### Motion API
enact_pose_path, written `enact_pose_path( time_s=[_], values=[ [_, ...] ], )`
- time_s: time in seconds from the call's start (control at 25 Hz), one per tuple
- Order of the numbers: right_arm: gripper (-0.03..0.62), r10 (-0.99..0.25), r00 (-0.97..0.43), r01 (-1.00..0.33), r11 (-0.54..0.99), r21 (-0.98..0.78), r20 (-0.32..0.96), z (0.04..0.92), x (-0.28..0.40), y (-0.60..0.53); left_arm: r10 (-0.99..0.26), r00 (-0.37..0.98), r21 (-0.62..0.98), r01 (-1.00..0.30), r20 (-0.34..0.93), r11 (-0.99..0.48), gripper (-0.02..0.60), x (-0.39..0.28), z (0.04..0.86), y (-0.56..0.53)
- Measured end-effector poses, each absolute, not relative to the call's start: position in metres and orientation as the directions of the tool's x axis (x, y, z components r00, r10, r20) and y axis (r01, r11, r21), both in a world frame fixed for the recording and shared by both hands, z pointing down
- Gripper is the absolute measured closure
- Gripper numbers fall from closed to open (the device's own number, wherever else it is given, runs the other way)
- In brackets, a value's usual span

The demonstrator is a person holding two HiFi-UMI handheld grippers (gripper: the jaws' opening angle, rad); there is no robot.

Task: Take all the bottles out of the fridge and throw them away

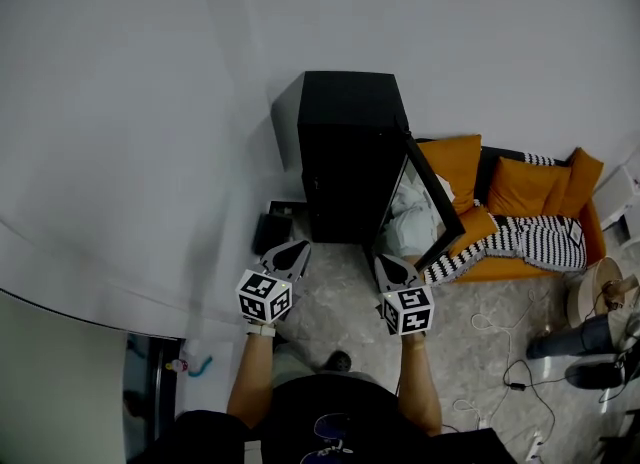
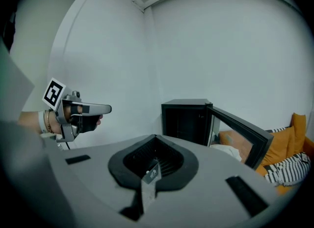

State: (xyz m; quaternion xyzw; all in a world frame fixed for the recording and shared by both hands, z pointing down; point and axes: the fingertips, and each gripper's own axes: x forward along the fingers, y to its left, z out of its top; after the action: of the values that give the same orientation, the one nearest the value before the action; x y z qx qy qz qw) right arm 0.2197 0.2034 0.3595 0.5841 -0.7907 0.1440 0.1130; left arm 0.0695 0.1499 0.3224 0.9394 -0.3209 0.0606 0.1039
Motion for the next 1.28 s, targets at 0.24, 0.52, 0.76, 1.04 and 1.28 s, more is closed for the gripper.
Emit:
enact_pose_path(
  time_s=[0.24, 0.52, 0.76, 1.04, 1.28],
  values=[
    [0.586, -0.907, -0.254, -0.967, 0.229, -0.115, 0.334, 0.360, 0.228, 0.205, -0.565, 0.803, 0.138, -0.592, 0.190, -0.794, 0.575, 0.073, 0.325, 0.149],
    [0.586, -0.914, -0.233, -0.970, 0.196, -0.142, 0.332, 0.364, 0.229, 0.209, -0.558, 0.806, 0.140, -0.587, 0.198, -0.798, 0.575, 0.067, 0.332, 0.151],
    [0.586, -0.915, -0.233, -0.969, 0.193, -0.151, 0.330, 0.371, 0.223, 0.213, -0.561, 0.802, 0.149, -0.592, 0.205, -0.792, 0.575, 0.059, 0.340, 0.155],
    [0.586, -0.911, -0.247, -0.966, 0.206, -0.154, 0.329, 0.375, 0.215, 0.215, -0.565, 0.798, 0.160, -0.598, 0.209, -0.785, 0.575, 0.055, 0.346, 0.161],
    [0.586, -0.908, -0.258, -0.963, 0.214, -0.164, 0.330, 0.376, 0.214, 0.216, -0.568, 0.795, 0.172, -0.602, 0.210, -0.779, 0.575, 0.057, 0.350, 0.164]
  ],
)
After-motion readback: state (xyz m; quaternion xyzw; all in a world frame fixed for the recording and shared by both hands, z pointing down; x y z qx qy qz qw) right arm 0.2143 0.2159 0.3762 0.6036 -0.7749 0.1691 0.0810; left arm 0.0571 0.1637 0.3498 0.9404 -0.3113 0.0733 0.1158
